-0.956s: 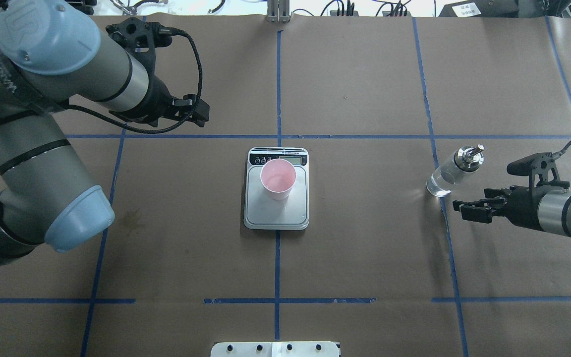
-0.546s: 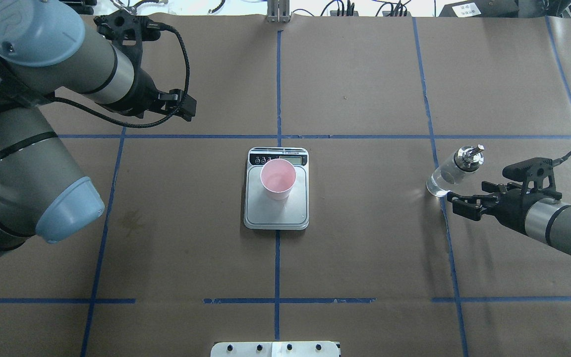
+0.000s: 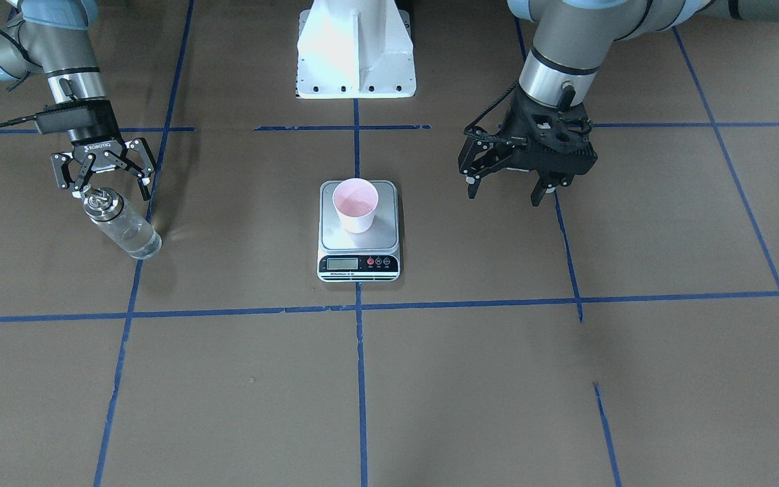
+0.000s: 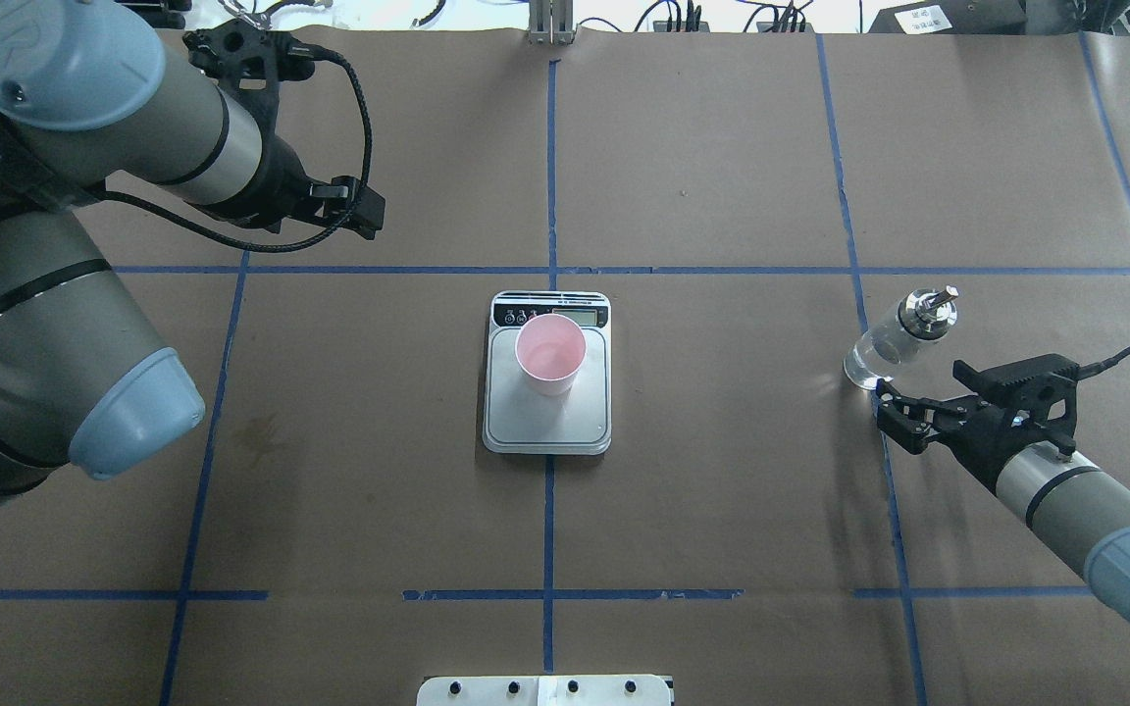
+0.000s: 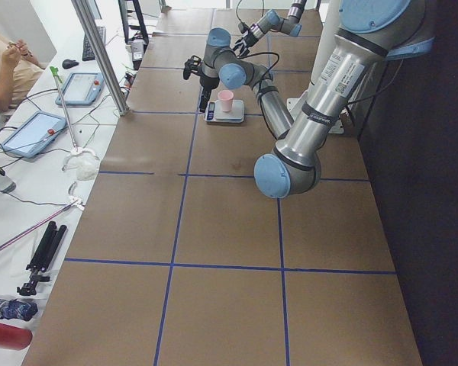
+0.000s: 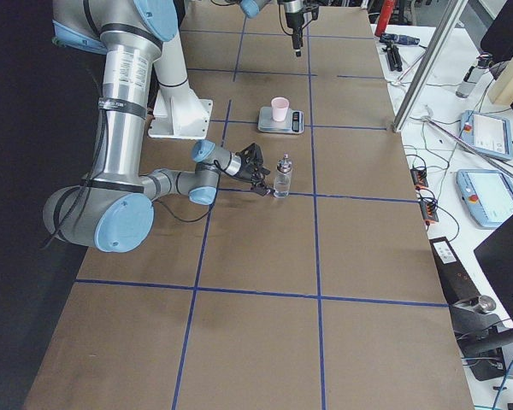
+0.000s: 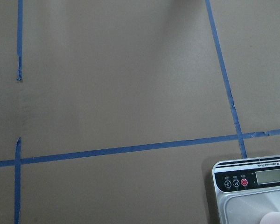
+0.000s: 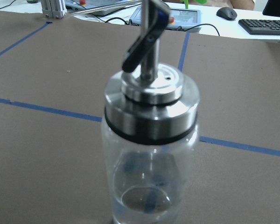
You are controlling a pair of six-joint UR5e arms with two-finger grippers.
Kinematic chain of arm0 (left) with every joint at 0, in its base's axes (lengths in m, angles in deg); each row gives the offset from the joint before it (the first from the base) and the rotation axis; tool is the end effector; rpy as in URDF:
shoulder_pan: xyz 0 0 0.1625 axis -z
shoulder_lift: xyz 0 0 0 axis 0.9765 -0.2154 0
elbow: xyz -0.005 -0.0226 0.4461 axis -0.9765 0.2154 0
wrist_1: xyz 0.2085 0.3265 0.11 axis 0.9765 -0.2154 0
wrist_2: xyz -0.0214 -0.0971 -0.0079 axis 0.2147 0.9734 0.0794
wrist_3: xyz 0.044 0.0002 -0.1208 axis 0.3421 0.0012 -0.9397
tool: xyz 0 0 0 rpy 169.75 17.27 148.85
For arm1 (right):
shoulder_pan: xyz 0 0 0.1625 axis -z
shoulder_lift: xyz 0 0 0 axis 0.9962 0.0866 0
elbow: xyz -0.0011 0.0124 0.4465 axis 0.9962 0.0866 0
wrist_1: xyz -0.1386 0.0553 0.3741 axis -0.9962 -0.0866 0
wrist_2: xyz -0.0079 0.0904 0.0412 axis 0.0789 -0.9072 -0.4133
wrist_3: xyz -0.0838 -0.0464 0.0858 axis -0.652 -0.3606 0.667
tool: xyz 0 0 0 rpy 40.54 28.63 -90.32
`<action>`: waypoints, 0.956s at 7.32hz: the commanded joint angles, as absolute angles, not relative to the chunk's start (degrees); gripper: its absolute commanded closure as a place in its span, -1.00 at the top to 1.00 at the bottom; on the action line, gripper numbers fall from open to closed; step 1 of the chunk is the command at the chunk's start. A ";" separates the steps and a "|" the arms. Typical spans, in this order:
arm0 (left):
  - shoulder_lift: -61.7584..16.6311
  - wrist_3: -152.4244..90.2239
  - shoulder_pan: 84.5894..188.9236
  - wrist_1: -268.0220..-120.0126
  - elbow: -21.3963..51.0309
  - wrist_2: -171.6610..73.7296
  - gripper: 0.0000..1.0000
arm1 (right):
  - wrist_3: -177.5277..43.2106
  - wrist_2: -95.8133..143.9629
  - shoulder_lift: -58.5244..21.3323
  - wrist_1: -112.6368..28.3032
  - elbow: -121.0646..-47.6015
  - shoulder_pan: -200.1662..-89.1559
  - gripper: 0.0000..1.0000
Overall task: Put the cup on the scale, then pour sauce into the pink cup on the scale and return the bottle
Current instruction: 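Grasp the glass sauce bottle with the right gripper and lift it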
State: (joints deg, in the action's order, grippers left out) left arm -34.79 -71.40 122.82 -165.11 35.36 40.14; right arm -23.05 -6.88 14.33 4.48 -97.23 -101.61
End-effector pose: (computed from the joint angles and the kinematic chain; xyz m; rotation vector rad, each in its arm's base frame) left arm 0.3730 -0.5014 0.2363 0.3063 0.8850 -0.0070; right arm -0.3420 -0.3198 0.5364 0.9285 -0.7534 0.1489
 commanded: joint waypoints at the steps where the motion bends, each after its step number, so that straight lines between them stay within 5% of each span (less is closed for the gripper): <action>1: -33.48 -71.13 122.74 -165.19 35.03 40.07 0.98 | -19.95 -0.73 13.81 2.86 -96.90 -99.09 0.99; 7: -20.30 -50.76 131.07 -167.91 37.49 40.33 0.98 | -19.94 0.16 9.33 3.38 -91.80 -99.18 0.99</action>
